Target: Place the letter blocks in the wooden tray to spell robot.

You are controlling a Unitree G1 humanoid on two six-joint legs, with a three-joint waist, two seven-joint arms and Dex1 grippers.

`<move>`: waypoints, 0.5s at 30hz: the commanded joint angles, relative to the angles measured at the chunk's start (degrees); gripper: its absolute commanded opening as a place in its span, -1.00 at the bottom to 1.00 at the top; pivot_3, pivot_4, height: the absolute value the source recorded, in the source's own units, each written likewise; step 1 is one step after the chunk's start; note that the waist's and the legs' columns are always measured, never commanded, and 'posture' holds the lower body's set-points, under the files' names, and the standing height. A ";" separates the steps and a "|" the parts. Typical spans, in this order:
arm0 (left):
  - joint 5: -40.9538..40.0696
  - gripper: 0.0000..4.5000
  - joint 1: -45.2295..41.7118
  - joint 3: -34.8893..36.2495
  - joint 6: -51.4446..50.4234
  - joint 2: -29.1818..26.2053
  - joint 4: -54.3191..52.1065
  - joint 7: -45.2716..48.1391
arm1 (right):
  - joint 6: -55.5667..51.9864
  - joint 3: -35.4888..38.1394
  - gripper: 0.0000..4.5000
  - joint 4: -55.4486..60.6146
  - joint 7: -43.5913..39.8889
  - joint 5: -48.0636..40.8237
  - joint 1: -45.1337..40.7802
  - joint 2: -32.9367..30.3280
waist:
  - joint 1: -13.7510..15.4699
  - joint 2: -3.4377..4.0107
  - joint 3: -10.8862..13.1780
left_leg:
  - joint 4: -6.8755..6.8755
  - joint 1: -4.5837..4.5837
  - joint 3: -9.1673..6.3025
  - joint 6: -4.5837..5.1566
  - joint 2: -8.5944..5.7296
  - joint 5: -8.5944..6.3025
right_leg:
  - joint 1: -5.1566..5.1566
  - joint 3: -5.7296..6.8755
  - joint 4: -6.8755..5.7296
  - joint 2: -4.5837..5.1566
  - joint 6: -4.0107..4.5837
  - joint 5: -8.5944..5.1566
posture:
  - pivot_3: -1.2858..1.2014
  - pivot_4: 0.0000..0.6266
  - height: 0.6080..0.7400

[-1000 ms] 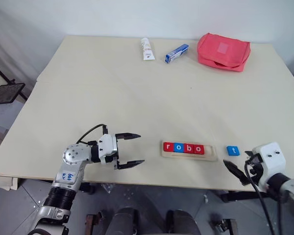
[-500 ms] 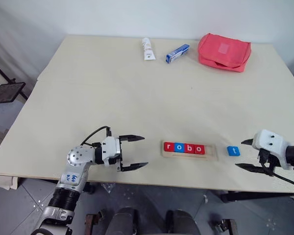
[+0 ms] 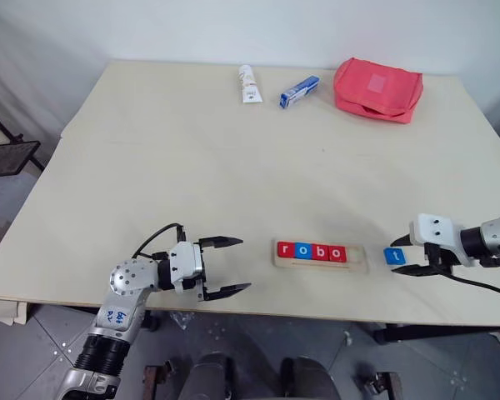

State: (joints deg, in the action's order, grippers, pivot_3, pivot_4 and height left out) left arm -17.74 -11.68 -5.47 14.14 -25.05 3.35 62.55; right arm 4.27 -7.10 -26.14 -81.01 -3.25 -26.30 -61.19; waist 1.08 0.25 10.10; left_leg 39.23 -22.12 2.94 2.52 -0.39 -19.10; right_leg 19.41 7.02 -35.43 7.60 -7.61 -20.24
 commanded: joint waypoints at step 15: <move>-0.08 1.00 -2.06 -0.51 0.78 0.98 0.99 -0.85 | -26.94 6.82 -0.35 30.73 2.96 -7.50 6.09 -3.89 | 0.27 0.05 0.02 | 0.00 -0.07 -0.04 0.00 -0.01 0.00 | 0.09 -0.05 -0.02 0.02 0.00 0.00 | 0.03 -0.52 1.00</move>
State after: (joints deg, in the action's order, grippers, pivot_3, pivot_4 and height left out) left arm -17.68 -13.31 -5.69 13.96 -24.42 4.12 61.58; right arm -19.52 -1.45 1.00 -78.69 -9.40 -19.43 -64.39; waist 1.35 0.30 10.12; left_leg 39.23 -22.19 2.87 2.52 -0.39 -19.10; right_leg 19.49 6.95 -35.46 7.63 -7.61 -20.24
